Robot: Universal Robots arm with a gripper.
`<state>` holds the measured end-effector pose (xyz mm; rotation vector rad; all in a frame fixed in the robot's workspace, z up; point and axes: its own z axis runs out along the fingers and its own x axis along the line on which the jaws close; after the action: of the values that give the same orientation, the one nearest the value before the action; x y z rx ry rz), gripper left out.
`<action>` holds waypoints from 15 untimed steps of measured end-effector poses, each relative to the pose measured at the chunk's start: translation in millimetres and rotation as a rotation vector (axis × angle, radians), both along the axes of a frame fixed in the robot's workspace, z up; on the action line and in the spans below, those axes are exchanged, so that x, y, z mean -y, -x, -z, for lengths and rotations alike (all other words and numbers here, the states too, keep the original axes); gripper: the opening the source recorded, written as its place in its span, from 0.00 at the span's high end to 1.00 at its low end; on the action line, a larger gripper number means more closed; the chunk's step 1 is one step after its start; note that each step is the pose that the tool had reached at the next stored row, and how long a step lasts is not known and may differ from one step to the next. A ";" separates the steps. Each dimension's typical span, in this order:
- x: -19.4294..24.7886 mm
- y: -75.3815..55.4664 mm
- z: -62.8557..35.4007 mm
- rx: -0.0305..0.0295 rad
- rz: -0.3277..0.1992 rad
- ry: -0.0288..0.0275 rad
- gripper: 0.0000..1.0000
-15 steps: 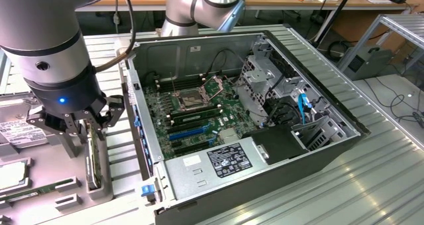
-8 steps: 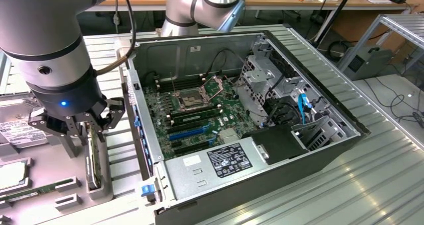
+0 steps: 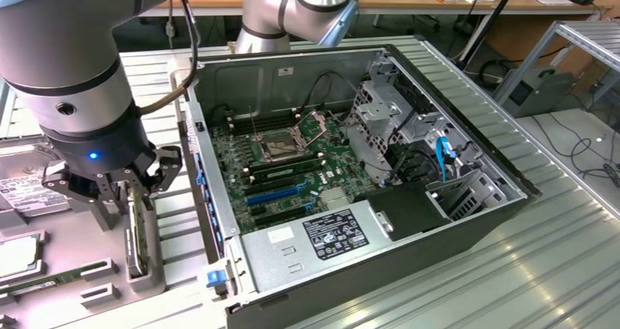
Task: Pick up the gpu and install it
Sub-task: 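Pick up the gpu and move the gpu toward the slot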
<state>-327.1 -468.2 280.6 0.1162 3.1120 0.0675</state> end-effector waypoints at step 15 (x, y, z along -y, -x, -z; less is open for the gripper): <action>1.3 10.3 24.1 0.0000 -0.001 -0.0023 0.64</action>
<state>-337.4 -469.5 256.5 0.1144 3.1120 0.0711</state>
